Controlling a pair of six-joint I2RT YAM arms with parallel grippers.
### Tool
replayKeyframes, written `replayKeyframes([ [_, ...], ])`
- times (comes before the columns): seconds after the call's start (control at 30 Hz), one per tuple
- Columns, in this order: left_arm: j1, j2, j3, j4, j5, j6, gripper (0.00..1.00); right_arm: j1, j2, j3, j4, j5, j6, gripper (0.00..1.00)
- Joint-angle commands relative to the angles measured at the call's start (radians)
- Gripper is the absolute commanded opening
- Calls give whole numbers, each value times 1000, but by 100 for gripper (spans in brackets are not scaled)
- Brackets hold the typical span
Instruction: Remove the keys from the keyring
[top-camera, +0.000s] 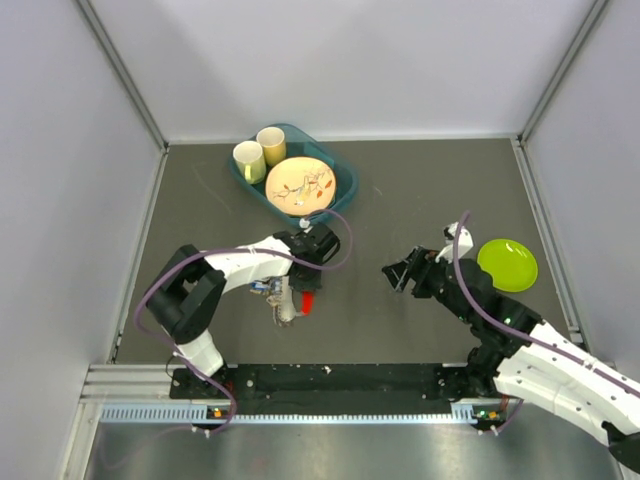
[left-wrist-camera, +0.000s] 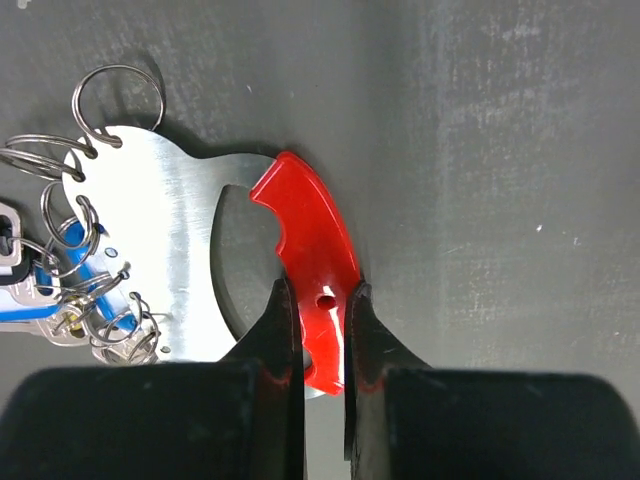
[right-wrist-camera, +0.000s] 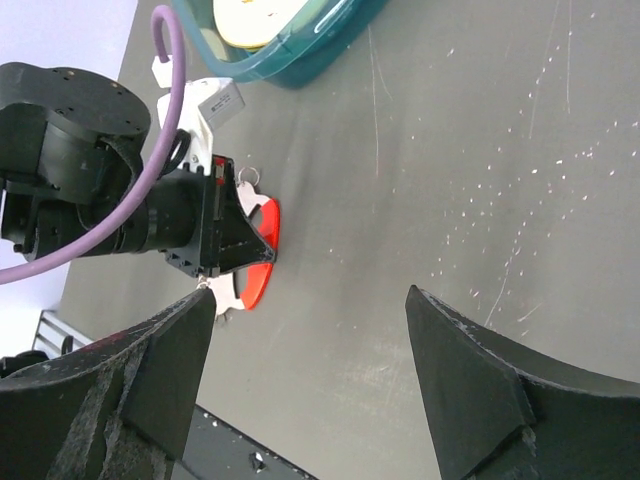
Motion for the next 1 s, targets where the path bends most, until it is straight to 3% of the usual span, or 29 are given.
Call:
replayKeyframes([
  [0.0, 3, -36, -18, 44, 77, 18, 0, -6, 28, -10, 46, -10, 57, 78],
  [0.1, 16, -86, -26, 62, 133, 23, 0, -13, 74, -74, 178, -61, 70, 82],
  [0.2, 23, -128, -34, 78, 160, 30, 0, -67, 145, -80, 191, -112, 93, 83],
  [0.33, 26, -163, -45, 86, 160, 44, 0, -223, 221, -161, 425, -276, 157, 83],
  [0.5, 29, -209, -58, 41, 85, 47, 0, -240, 359, -81, 409, -391, 76, 82],
  [0.57, 42, -247, -74, 44, 68, 58, 9, -240, 402, -62, 404, -449, 58, 82],
  [0.6, 58, -263, -81, 56, 84, 72, 27, -240, 413, -65, 421, -475, 56, 82],
  [0.7, 124, -294, -112, 123, 159, 145, 46, -240, 433, -77, 445, -540, 44, 82],
  [0.77, 169, -266, -108, 150, 298, 226, 48, -239, 424, -85, 433, -538, 35, 82],
  [0.97, 232, -116, 32, 119, 362, 401, 52, -240, 372, -100, 429, -560, 31, 82],
])
